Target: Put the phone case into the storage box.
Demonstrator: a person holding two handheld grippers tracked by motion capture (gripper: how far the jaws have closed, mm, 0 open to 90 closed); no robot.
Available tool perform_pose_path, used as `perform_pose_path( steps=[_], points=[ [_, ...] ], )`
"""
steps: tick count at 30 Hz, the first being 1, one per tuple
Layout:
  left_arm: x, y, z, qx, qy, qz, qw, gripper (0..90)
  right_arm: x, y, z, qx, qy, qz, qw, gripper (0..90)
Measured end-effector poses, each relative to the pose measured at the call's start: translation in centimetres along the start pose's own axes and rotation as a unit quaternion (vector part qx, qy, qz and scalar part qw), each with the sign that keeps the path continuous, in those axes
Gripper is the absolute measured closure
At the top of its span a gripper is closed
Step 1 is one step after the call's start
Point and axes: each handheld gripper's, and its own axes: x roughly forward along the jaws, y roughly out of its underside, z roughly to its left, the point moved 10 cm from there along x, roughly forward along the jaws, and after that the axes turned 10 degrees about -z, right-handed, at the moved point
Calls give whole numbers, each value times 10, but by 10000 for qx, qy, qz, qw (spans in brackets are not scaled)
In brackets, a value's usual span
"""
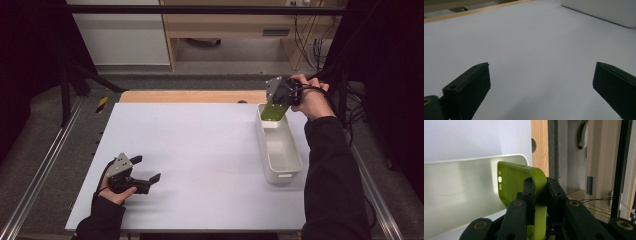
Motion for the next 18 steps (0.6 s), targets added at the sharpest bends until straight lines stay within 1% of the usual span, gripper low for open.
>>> perform_pose_path(
  steps=[3, 6, 8, 13, 16, 18],
  points=[
    [0, 1, 0, -17, -1, 14, 10000, 12, 6, 0, -1, -101, -34, -25, 9999, 788],
    [1, 1, 1, -16, 0, 15, 10000, 12, 10, 1, -1, -128, -53, -8, 9999, 788],
    [1, 1, 1, -15, 3, 21, 10000, 12, 13, 1, -2, -224, -92, -9, 9997, 788],
    [1, 2, 1, -26, -7, 33, 10000, 12, 21, 3, -2, -313, -137, 42, 9994, 788],
    [1, 2, 1, -21, -6, 34, 10000, 11, 26, 4, -3, -318, -184, 51, 9993, 788],
    [1, 2, 1, -13, -5, 36, 10000, 12, 29, 5, -3, -324, -183, 103, 9993, 788]
  ],
)
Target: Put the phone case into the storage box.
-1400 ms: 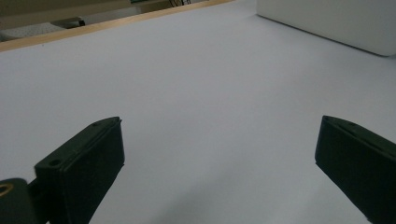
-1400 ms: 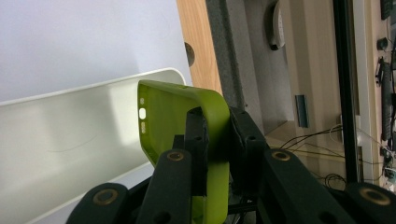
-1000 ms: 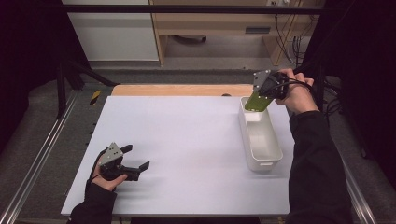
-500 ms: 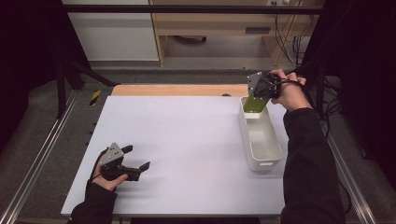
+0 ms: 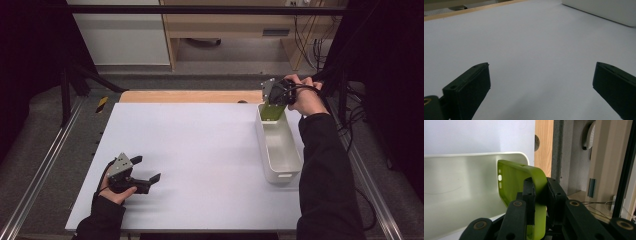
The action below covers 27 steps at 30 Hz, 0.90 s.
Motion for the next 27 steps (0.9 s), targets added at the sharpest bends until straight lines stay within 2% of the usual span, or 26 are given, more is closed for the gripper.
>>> perform_pose_path(
  steps=[27],
  points=[
    [0, 1, 1, 1, 11, 32, 10000, 11, 31, 5, 0, -21, -141, 220, 9997, 785]
  ],
)
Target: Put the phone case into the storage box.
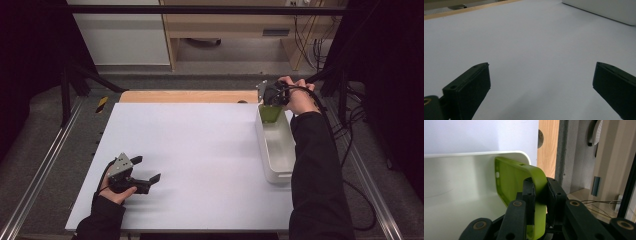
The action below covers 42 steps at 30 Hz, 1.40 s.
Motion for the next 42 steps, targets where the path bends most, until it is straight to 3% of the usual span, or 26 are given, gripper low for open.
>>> perform_pose_path(
  steps=[16, 24, 37, 42],
  points=[
    [0, 1, 1, -2, -9, 9, 10000, 12, 4, 0, -4, 19, 117, -49, 9999, 760],
    [0, 0, 1, 5, -15, -6, 10000, 12, -1, 0, -9, 166, 280, -90, 9994, 572],
    [-1, 0, 1, 7, -22, -17, 10000, 12, -13, -5, -8, 390, 340, -280, 9983, 430],
    [-1, -1, 1, 8, -26, -27, 10000, 12, -22, -14, -9, 759, 419, -552, 9947, 372]
  ],
)
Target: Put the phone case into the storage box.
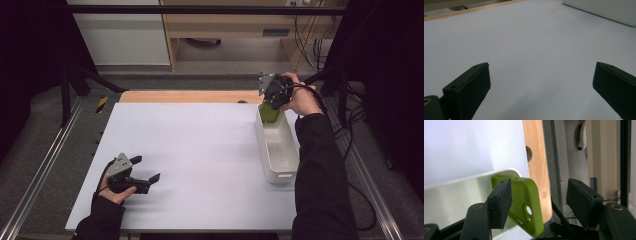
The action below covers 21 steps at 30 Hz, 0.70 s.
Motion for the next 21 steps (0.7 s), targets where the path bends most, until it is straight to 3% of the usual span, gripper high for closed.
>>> perform_pose_path(
  steps=[9, 14, 19, 21],
  points=[
    [-1, -1, -1, 10, 6, -32, 10000, 12, -19, -18, 5, 642, 151, -512, 9965, 302],
    [-2, -2, -1, 27, 6, -27, 10000, 12, -29, -24, 11, 903, 220, -614, 9938, 276],
    [-2, -2, -1, 36, 11, -29, 10000, 11, -40, -34, 17, 1207, 314, -959, 9876, 249],
    [-2, -2, -1, 29, 9, -28, 10000, 11, -44, -37, 20, 1503, 337, -1091, 9820, 226]
  ],
)
